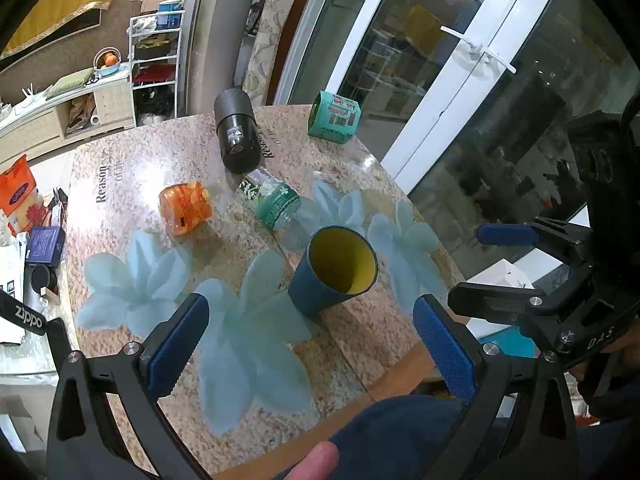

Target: Flip cup upright

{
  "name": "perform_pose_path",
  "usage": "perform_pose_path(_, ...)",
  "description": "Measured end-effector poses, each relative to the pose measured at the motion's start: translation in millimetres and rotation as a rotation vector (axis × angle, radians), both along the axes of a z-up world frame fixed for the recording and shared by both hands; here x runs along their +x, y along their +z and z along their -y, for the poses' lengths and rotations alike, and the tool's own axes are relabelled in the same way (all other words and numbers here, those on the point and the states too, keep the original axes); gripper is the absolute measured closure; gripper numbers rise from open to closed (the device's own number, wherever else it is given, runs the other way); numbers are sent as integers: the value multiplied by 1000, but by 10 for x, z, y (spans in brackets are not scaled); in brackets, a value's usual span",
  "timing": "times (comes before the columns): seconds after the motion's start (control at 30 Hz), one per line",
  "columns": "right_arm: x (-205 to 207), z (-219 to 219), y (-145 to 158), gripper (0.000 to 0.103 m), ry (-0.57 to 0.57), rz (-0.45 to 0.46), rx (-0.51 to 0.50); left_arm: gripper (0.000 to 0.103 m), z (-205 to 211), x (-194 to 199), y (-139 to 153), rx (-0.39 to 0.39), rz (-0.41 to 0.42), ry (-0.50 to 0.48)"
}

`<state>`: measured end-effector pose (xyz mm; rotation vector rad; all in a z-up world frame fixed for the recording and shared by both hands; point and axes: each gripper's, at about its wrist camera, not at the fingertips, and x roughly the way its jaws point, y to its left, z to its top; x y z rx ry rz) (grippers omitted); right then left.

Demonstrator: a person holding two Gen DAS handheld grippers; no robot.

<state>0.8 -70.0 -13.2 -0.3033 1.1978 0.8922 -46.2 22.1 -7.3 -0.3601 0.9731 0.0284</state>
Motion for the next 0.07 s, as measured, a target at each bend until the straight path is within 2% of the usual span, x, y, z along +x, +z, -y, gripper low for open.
perform_pose_path(0.07,1,0,-17,0,-3,-5,1,0,0,5,1,0,-2,1)
